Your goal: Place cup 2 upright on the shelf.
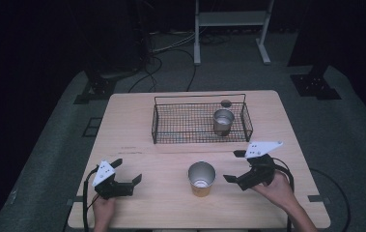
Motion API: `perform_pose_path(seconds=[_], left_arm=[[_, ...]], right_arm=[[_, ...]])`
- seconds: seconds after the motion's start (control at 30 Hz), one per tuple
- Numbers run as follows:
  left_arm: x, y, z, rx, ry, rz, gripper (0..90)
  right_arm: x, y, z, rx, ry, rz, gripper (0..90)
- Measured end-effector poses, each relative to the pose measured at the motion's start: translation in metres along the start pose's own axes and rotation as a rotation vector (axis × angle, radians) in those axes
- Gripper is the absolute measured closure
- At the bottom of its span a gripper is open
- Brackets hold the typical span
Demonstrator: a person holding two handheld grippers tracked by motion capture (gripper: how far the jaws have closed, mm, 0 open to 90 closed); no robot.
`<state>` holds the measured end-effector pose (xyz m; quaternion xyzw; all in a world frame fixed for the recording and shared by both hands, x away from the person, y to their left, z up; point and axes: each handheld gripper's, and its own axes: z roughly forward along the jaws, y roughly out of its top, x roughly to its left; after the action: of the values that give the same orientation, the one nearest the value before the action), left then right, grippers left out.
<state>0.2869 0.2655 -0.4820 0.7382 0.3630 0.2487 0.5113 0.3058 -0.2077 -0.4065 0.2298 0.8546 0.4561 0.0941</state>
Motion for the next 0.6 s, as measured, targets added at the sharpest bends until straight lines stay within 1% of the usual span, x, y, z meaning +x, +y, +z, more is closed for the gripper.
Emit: perform_pose_path(seconds=[0.1,0.13,0.2,0.27,0.43,0.6], left_arm=[[0.0,0.0,0.0,0.0,-0.001,0.003,0.0],[0.0,0.0,0.0,-0.001,-0.001,0.001,0.0],[0.0,0.0,0.0,-0.001,-0.001,0.001,0.0],[0.0,0.0,0.0,-0.002,-0.001,0.001,0.0],[0.0,0.0,0.0,-0.001,0.0,0.001,0.0],[0.0,0.0,0.0,-0.002,0.0,0.001,0.0]], right_arm=[[0.007,-0.001,0.003,0.004,0.012,-0.005,5.5],[0.011,-0.002,0.004,0.003,0.015,-0.011,5.5],[0.012,-0.002,0.004,-0.001,0.021,-0.014,5.5],[0.018,-0.003,0.006,0.003,0.026,-0.023,5.5],[0.023,-0.003,0.009,0.0,0.038,-0.027,5.5],[0.028,-0.005,0.015,0.009,0.047,-0.032,5.5]])
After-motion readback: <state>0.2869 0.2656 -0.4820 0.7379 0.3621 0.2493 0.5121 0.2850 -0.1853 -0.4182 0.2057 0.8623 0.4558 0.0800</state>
